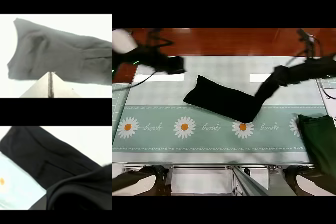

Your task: Fold the shirts.

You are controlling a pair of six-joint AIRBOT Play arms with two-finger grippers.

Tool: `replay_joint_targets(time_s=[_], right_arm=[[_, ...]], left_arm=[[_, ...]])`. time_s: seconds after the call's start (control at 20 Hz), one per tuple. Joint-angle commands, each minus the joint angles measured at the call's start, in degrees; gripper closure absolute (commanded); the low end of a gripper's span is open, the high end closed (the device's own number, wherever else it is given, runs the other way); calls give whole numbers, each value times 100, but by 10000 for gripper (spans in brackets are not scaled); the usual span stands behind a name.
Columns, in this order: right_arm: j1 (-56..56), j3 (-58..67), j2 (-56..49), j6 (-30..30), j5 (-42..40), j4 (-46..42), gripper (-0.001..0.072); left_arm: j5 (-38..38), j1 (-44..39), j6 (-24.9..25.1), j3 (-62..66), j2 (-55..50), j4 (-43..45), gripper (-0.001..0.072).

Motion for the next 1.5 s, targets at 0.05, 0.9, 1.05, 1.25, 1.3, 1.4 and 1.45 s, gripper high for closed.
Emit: replay_joint_targets(time_s=[0.05, 0.9, 1.05, 1.25, 1.3, 1.4, 1.45], right_arm=[[1222, 1565, -1698, 321, -378, 282, 683], [1292, 4402, -4776, 94, 599, 2750, 82], [229, 4044, -3611, -42, 2332, 1174, 83], [-697, 822, -1130, 284, 988, -1464, 83], [-866, -240, -595, 566, 195, -1375, 83], [-944, -2168, 133, 986, -1370, -850, 83], [-846, -2822, 210, 914, -1860, -313, 83]], left_arm=[[887, 682, 28, -2741, 2433, 146, 689], [2332, 680, -52, -5018, 3294, -697, 688], [2347, 680, -52, -5021, 3285, -695, 688], [2352, 680, -52, -5021, 3285, -695, 688], [2347, 680, -52, -5021, 3285, -697, 688], [2347, 680, -52, -5021, 3285, -697, 688], [2347, 680, -55, -5021, 3285, -699, 689]])
